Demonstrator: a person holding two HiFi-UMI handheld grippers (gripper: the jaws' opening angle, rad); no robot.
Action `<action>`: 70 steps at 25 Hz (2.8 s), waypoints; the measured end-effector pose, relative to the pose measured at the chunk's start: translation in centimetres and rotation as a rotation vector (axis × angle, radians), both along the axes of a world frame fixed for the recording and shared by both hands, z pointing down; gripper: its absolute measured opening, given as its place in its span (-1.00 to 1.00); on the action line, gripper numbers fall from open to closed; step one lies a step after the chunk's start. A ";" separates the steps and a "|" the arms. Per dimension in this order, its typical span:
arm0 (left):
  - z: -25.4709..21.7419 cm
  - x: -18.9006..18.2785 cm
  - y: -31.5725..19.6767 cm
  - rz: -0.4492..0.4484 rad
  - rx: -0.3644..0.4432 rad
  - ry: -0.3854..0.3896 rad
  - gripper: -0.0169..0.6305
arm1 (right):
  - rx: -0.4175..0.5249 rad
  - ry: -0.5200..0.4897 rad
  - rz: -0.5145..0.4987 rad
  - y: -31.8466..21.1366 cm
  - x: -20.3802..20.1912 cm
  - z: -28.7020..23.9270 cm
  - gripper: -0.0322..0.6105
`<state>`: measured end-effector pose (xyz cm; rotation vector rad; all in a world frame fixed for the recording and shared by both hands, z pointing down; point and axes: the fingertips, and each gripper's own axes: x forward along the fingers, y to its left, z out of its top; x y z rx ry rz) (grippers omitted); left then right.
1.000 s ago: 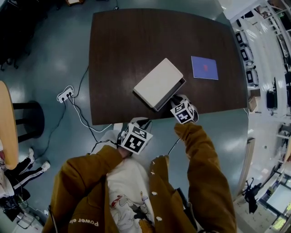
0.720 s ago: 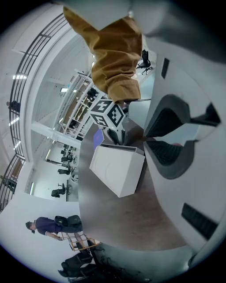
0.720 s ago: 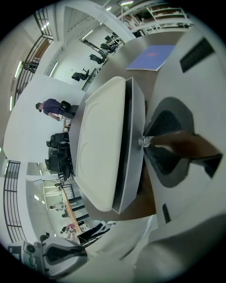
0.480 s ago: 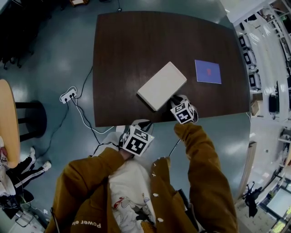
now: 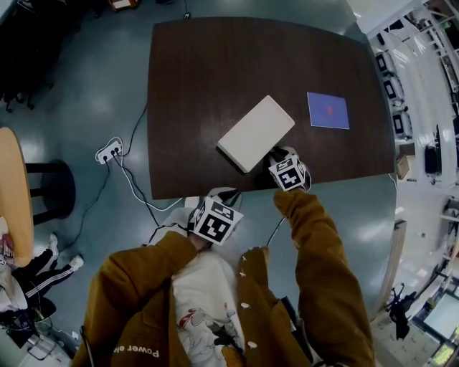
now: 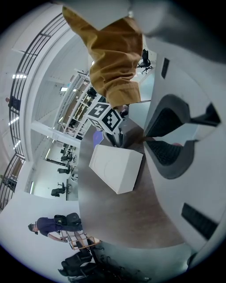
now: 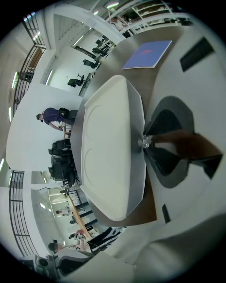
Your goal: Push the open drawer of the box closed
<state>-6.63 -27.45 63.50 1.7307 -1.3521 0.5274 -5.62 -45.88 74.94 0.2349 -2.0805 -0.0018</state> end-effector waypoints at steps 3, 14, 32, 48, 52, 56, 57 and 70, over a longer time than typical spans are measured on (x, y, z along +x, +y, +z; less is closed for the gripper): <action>0.4 -0.7 0.7 0.001 -0.002 0.000 -0.84 | -0.035 -0.022 0.080 0.4 0.0 0.3 -0.45; -0.6 -0.6 1.8 0.026 0.027 0.005 -0.85 | 0.023 -0.152 0.277 1.0 4.2 -4.5 -0.45; -7.9 -3.3 4.1 0.081 0.208 0.014 -0.91 | 0.047 -0.617 0.587 11.3 5.4 -22.1 -0.67; -13.3 -2.8 5.4 0.075 0.298 0.087 -0.92 | 0.127 -0.907 0.808 20.5 6.7 -31.0 -0.87; -13.3 -2.8 5.7 0.085 0.285 0.092 -0.93 | 0.100 -0.882 0.833 22.5 6.5 -29.9 -0.87; -13.5 -2.6 5.8 0.102 0.285 0.086 -0.93 | 0.099 -0.863 0.824 23.6 6.5 -29.7 -0.87; -13.5 -2.4 5.8 0.109 0.283 0.086 -0.93 | 0.102 -0.858 0.823 23.7 6.6 -29.6 -0.87; -13.0 -1.1 5.3 0.144 0.261 0.114 -0.93 | 0.148 -0.801 0.851 23.3 8.3 -28.5 -0.88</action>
